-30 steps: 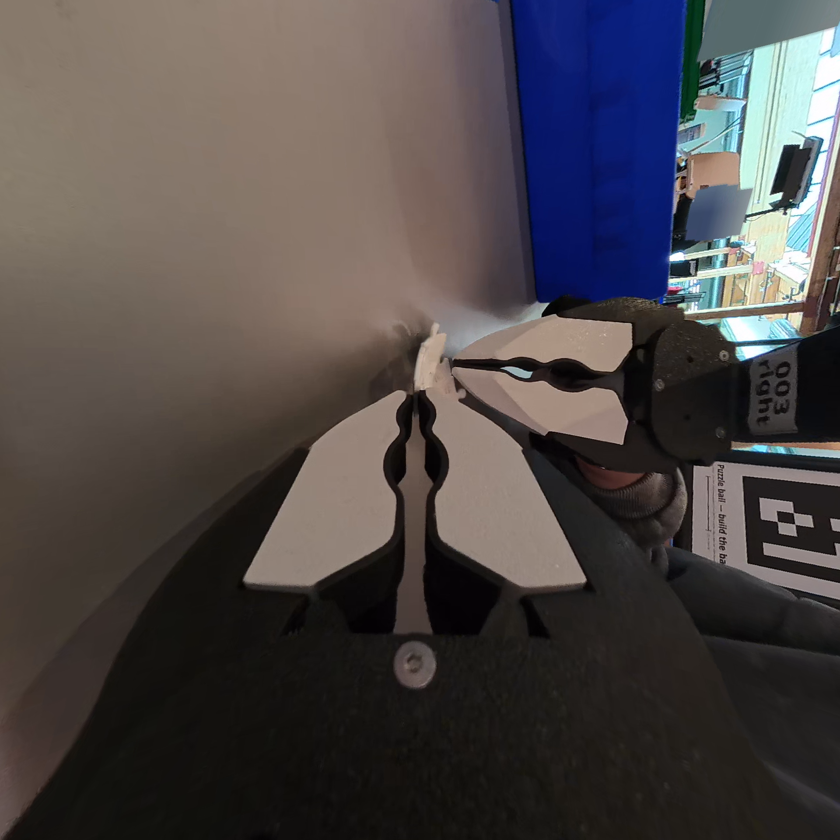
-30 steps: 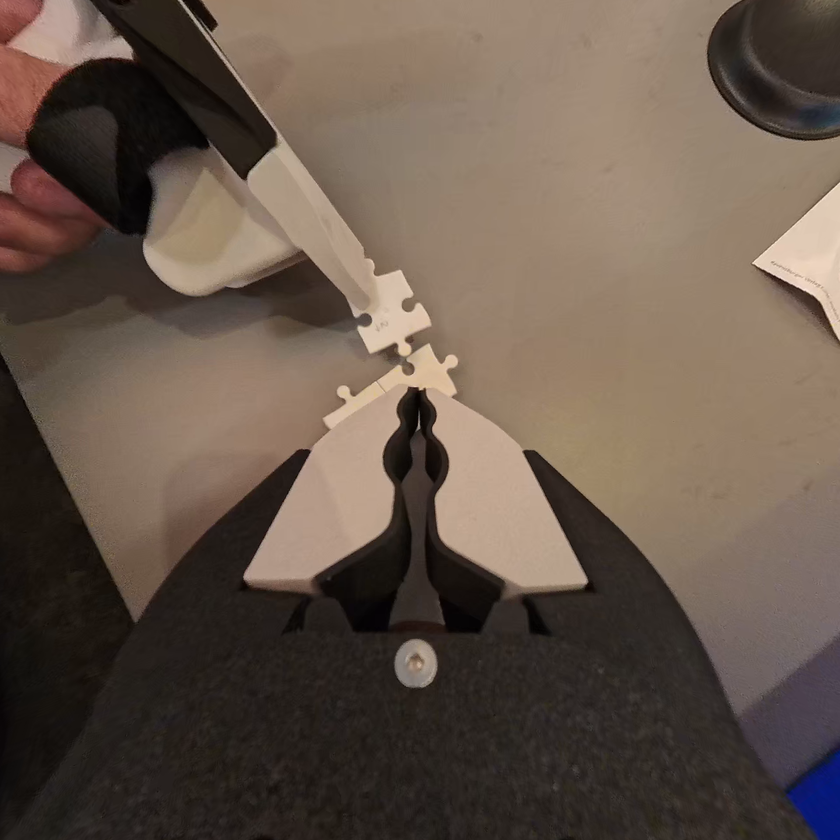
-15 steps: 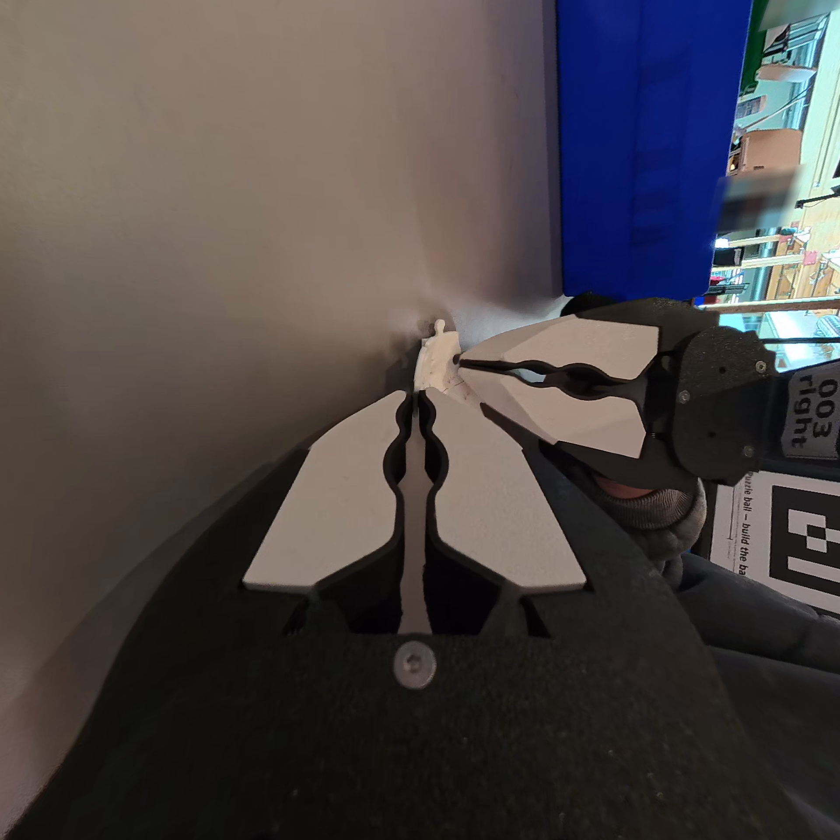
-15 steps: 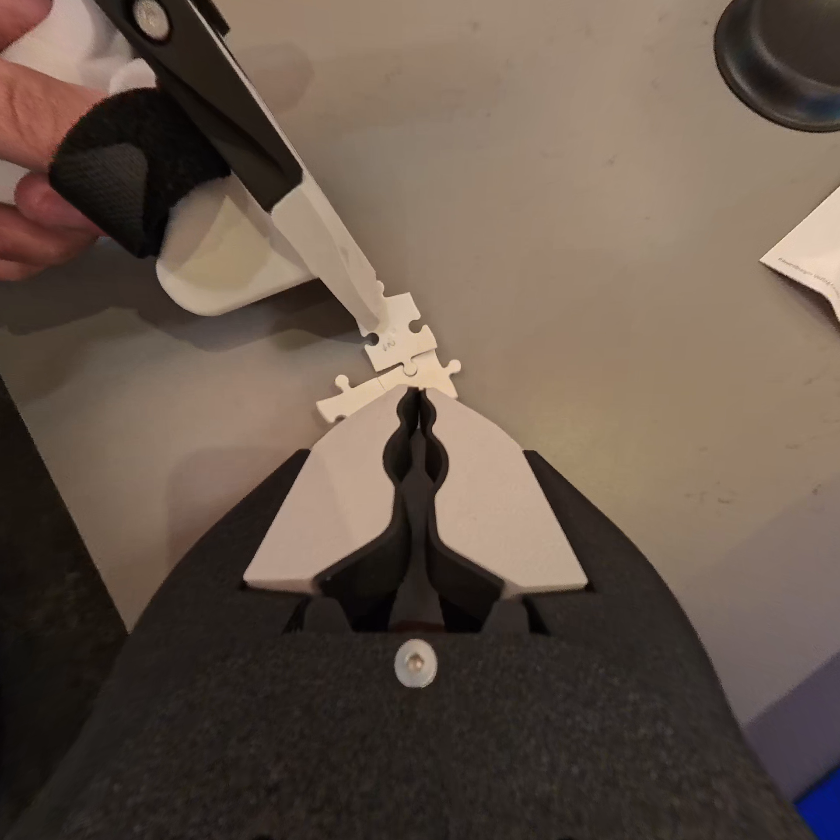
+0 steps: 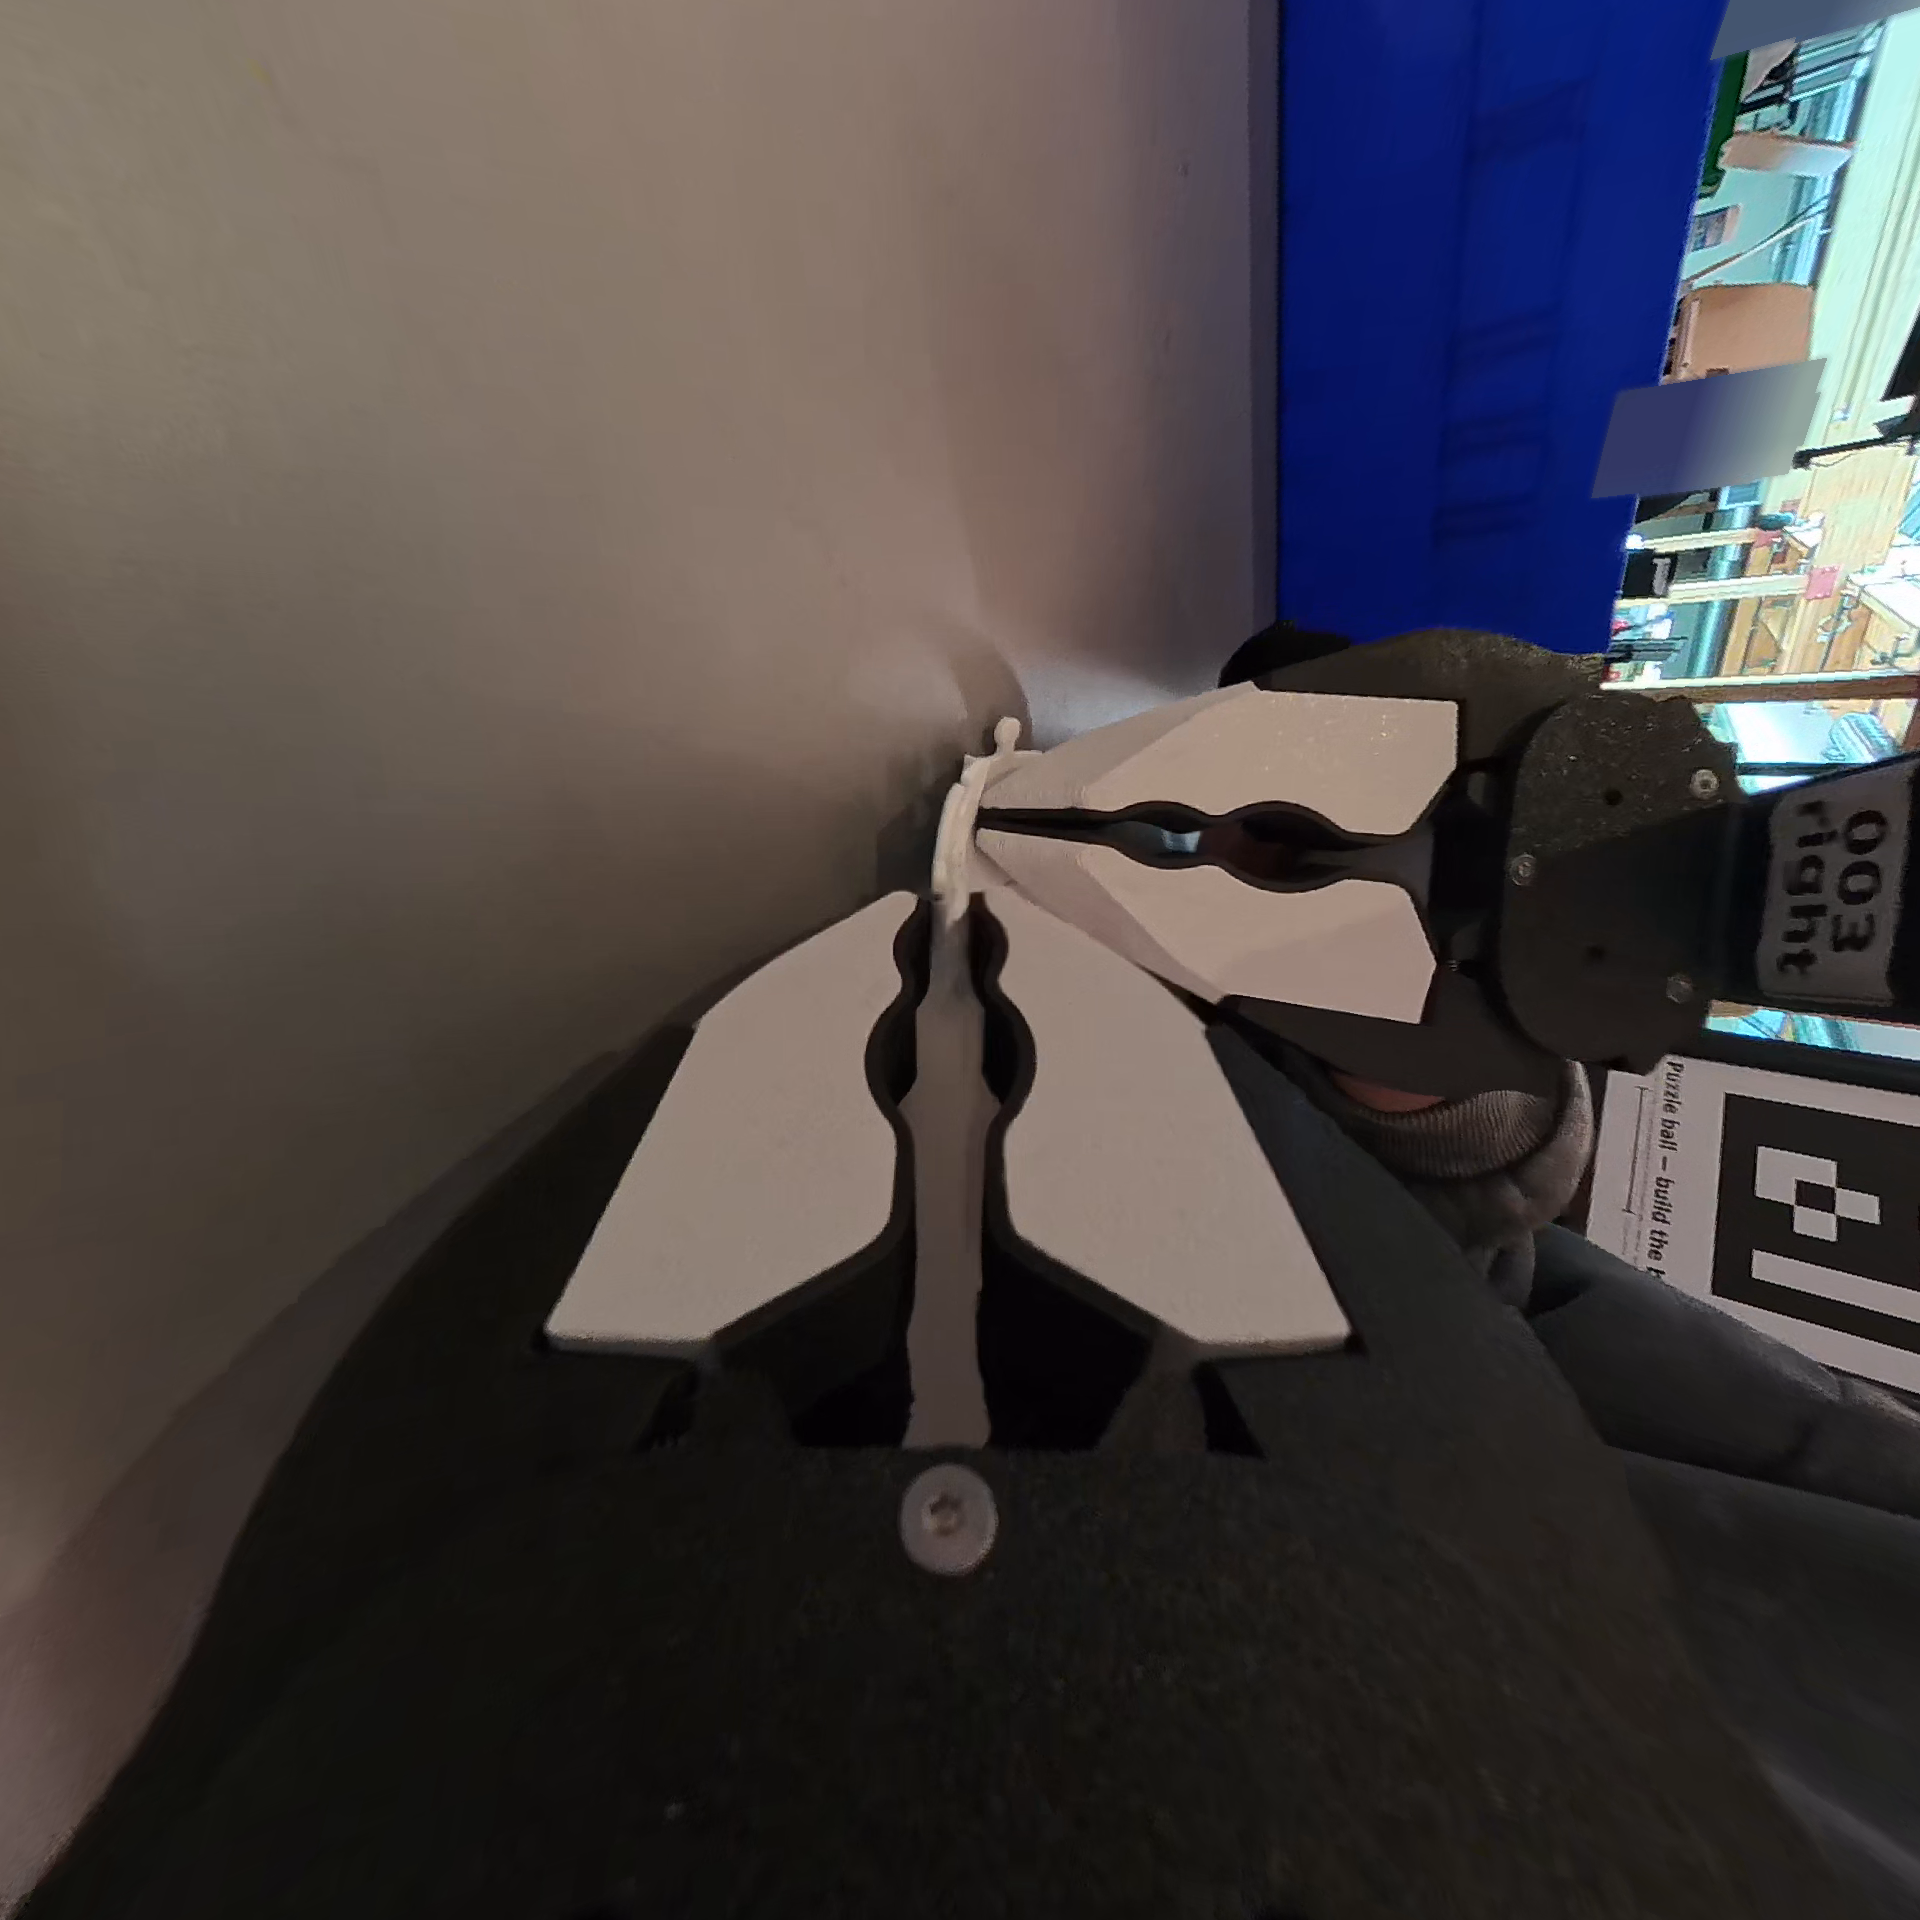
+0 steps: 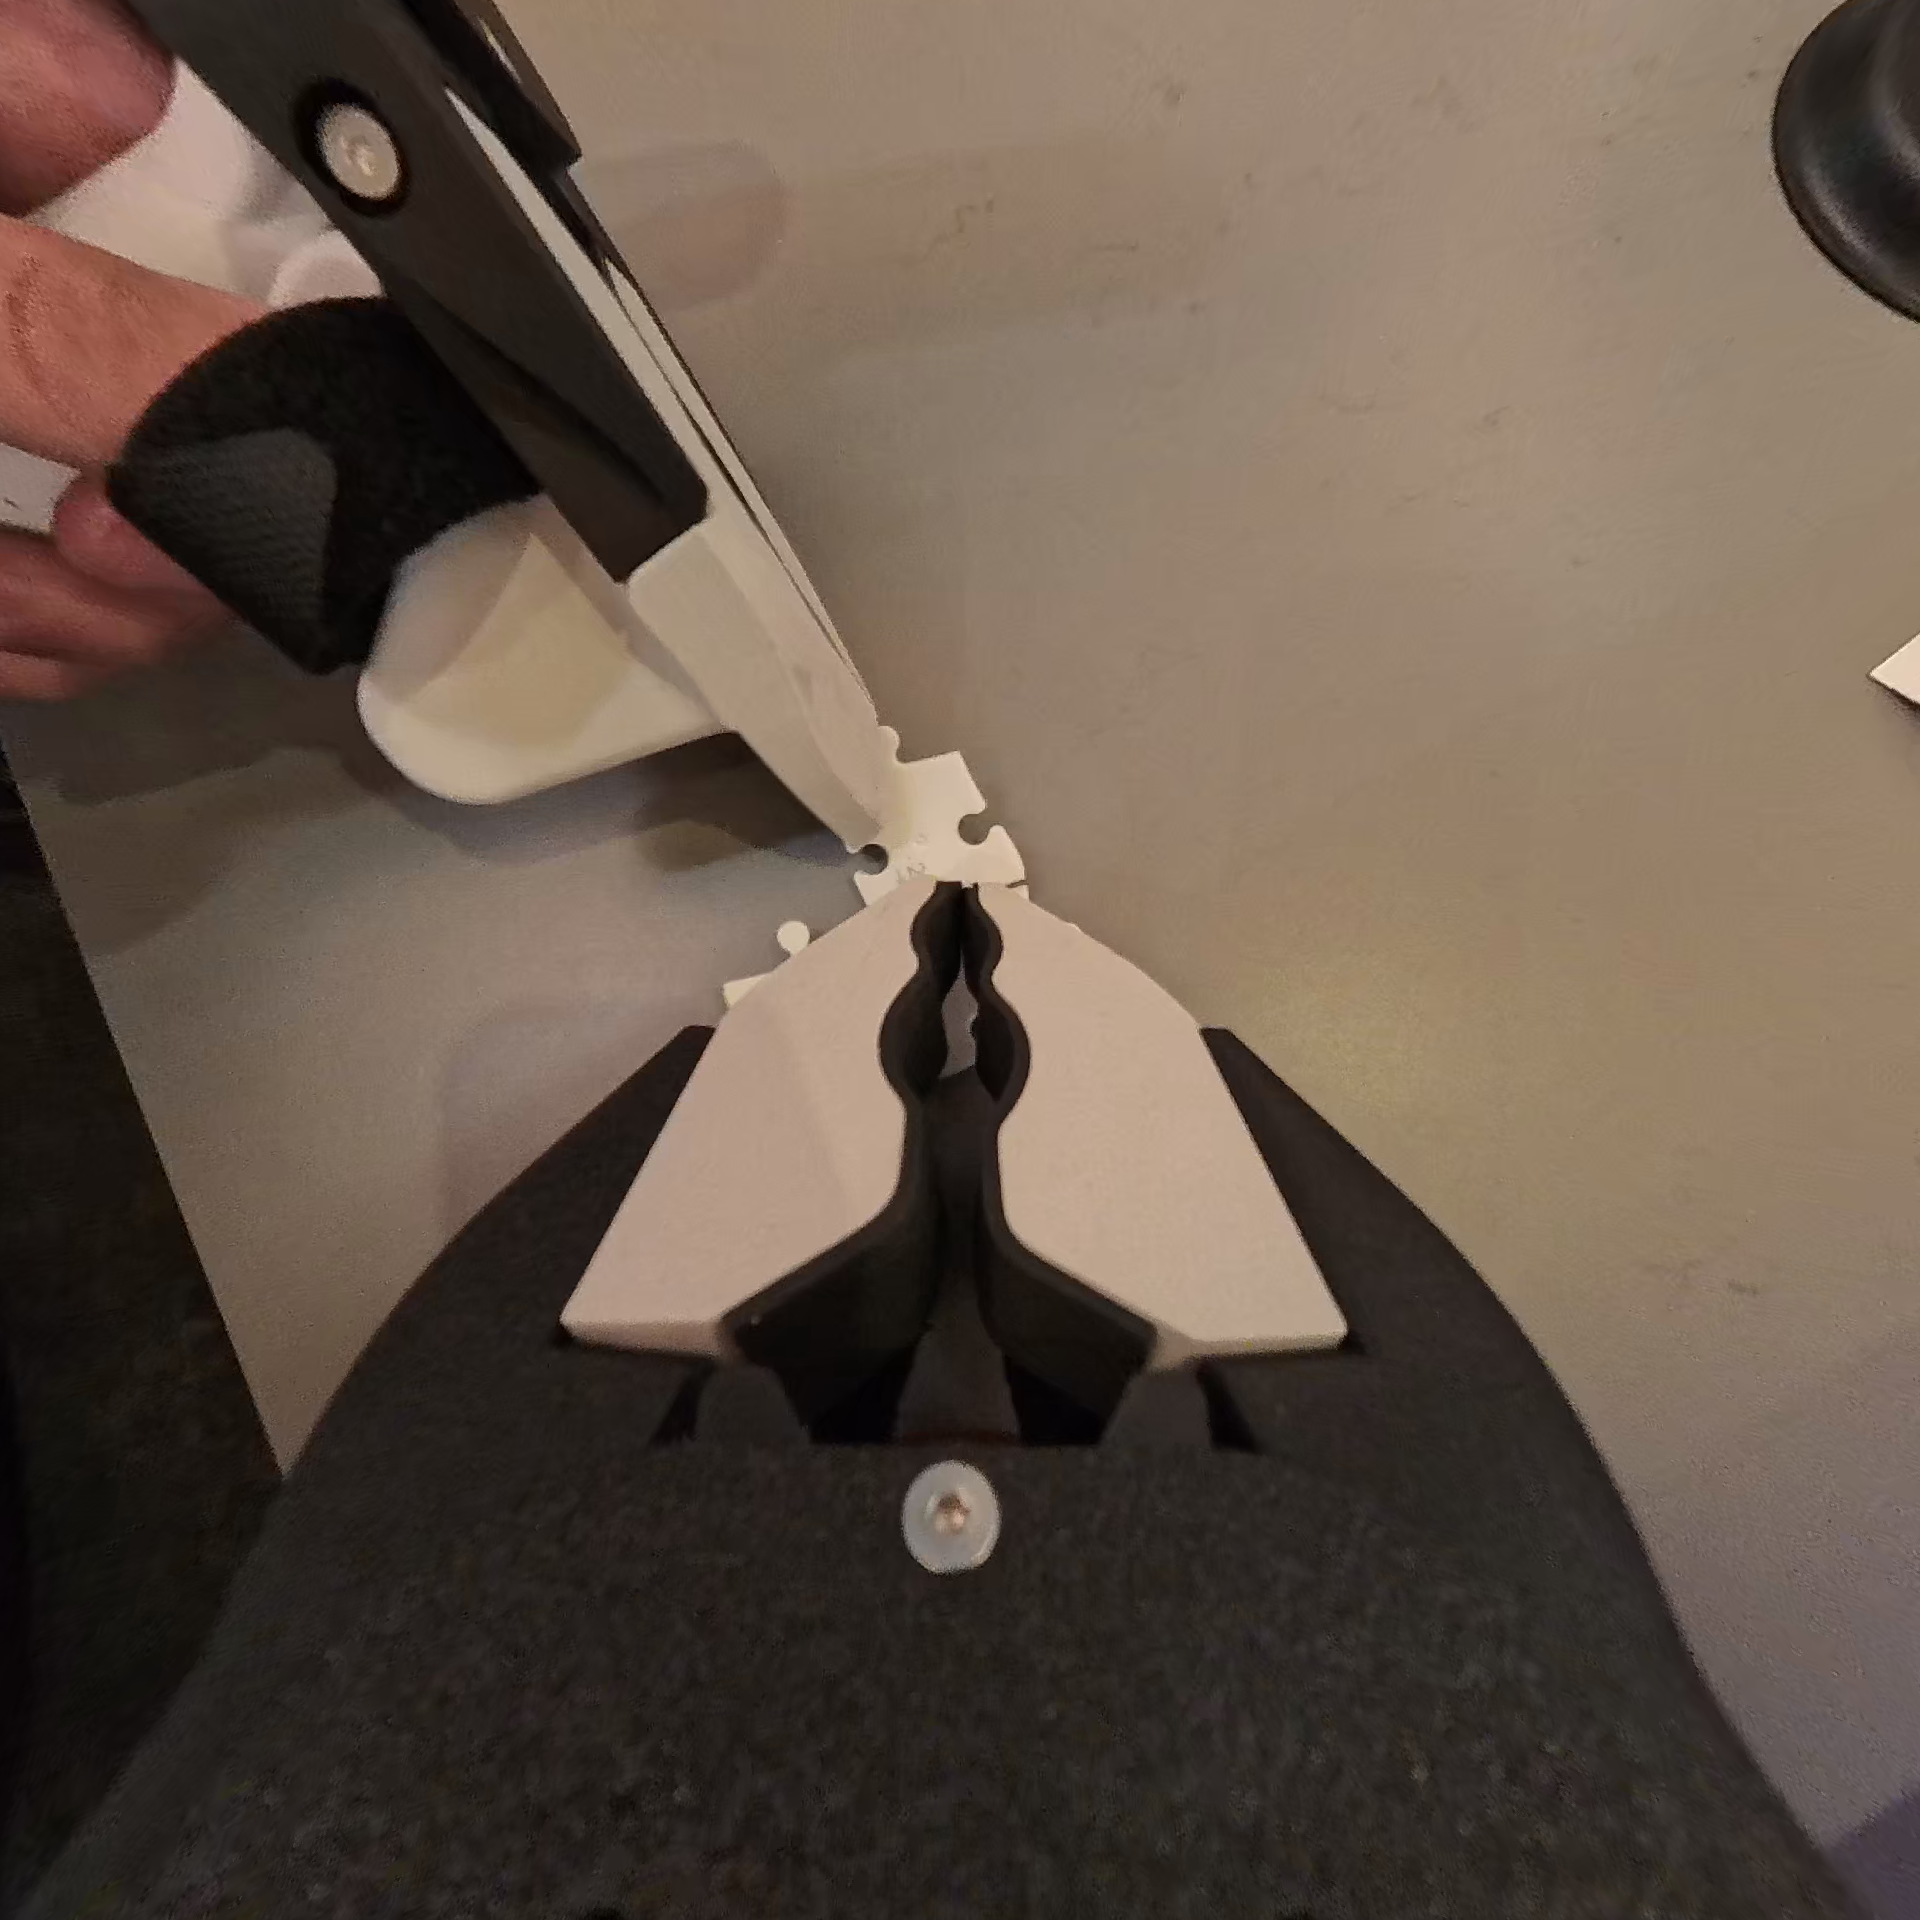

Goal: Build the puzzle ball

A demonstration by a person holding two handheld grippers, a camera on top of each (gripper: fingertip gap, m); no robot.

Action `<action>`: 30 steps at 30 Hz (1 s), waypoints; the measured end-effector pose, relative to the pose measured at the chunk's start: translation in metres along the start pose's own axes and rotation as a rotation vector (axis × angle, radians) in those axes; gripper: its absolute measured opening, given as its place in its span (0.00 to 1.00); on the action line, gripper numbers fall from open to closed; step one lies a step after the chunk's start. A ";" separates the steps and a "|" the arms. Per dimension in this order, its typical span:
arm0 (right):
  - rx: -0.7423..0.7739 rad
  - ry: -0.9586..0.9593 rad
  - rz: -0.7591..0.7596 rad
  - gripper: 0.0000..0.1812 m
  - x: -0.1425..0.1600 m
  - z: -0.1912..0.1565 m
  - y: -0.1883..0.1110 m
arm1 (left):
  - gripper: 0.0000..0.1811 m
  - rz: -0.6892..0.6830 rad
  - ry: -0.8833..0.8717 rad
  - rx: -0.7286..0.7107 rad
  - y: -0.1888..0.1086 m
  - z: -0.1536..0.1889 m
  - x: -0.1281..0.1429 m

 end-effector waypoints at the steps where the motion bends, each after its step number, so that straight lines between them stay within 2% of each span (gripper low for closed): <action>1: 0.002 0.004 -0.005 0.01 -0.001 0.000 0.000 | 0.07 0.003 -0.004 0.014 -0.001 0.001 0.000; 3: 0.000 0.026 -0.005 0.01 -0.001 0.001 0.001 | 0.09 0.009 -0.003 0.025 -0.004 0.002 0.000; 7: -0.041 0.052 -0.005 0.00 -0.002 0.004 0.001 | 0.06 0.017 -0.006 0.035 -0.007 0.000 0.001; 11: -0.071 0.087 0.077 0.00 -0.010 0.009 -0.016 | 0.05 0.014 0.002 0.029 -0.007 -0.001 0.003; 13: -0.044 0.080 0.071 0.00 -0.011 0.012 -0.020 | 0.05 0.016 0.000 0.032 -0.007 -0.001 0.003; 23: -0.004 0.013 -0.027 0.00 -0.007 0.006 0.003 | 0.06 0.020 0.003 0.041 -0.009 0.000 0.004; 30: -0.011 -0.002 -0.004 0.01 -0.005 0.007 0.003 | 0.06 0.035 0.026 0.060 -0.015 0.006 0.004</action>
Point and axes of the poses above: each gripper's, where its closed fingertips meet, y out along the fingers, x out of its underside, z = x × y across the jaws, the point moved 7 cm from there along -y, back along the fingers, and after that the axes turned 13 degrees about y, right-handed, at the moved point
